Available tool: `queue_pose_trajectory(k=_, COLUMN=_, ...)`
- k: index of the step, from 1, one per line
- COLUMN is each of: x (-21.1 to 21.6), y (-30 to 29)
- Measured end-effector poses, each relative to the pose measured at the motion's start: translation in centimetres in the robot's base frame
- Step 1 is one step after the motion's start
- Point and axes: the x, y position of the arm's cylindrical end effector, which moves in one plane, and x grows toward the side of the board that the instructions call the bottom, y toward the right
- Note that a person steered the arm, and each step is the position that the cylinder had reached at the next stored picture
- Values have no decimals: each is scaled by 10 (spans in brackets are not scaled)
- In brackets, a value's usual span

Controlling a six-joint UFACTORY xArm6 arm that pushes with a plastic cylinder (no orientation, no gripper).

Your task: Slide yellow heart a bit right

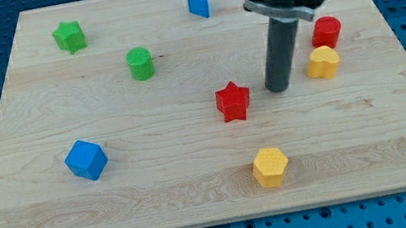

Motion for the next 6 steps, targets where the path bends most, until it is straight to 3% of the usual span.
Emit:
queue_pose_trajectory(k=1, x=-18, y=0)
queue_pose_trajectory(k=6, x=-4, y=59)
